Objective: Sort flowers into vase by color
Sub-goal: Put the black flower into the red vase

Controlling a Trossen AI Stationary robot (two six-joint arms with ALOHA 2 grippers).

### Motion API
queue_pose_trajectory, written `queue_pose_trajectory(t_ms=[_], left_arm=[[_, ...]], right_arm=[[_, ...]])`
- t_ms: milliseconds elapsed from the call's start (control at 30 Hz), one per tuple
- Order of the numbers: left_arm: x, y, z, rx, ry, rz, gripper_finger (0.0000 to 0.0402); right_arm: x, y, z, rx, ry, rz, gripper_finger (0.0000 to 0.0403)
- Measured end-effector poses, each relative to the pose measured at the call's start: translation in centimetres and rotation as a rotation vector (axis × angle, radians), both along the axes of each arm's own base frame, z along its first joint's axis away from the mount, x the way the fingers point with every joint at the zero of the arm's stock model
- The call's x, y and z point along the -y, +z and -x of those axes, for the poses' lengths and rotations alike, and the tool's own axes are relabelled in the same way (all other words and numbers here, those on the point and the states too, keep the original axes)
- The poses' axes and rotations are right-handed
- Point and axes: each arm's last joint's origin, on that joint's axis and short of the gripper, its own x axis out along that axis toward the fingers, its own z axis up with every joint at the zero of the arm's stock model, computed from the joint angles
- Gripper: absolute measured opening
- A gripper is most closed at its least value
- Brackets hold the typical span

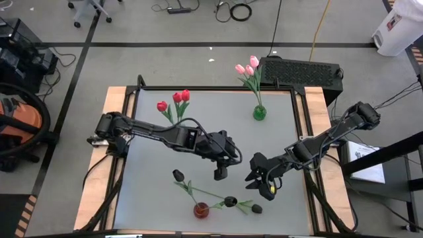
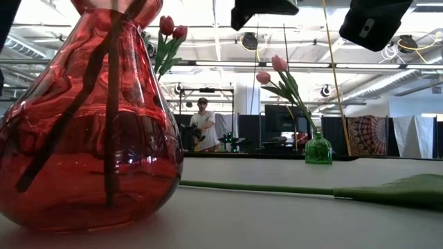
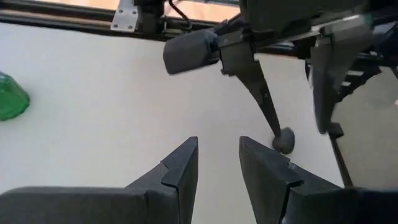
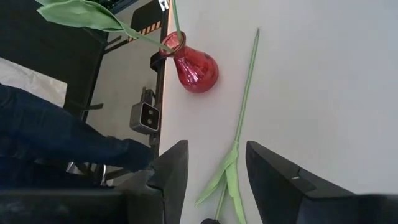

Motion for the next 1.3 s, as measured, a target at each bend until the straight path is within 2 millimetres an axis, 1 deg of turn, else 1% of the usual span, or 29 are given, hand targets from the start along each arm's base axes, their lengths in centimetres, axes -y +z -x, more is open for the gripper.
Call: queue_pose_trajectory(t_ms=[267, 433, 733, 867, 1133, 1300], left_arm=[[0.3, -2.4, -1.3, -0.037, 0.005, -0.003, 0.0123], [0.3, -3.1, -1.7, -0.044, 0.006, -0.001, 0.0123], [0.7, -5.0, -2.3, -0.106, 0.012, 0.013, 0.0123], [0.9, -5.8, -2.1, -0.157, 0.004, 0.007, 0.0123], [1.6, -6.2, -1.8, -0.202, -0.019, 0.009, 0.0123], [1.8, -6.2, -1.8, -0.202, -0.005, 0.032, 0.0123]], right_arm=[[0.0, 0.0, 0.0, 0.001, 0.0, 0.002, 0.0153], [0.0, 0.0, 0.0, 0.001, 0.004, 0.008, 0.0153], [0.0, 0.0, 0.0, 0.011, 0.023, 0.033, 0.0153], [0.0, -0.1, 0.1, 0.013, 0.044, 0.063, 0.0153], [0.3, -1.0, 0.8, -0.096, 0.093, 0.103, 0.0153], [0.0, -1.0, 1.0, -0.096, 0.165, 0.105, 0.0153]])
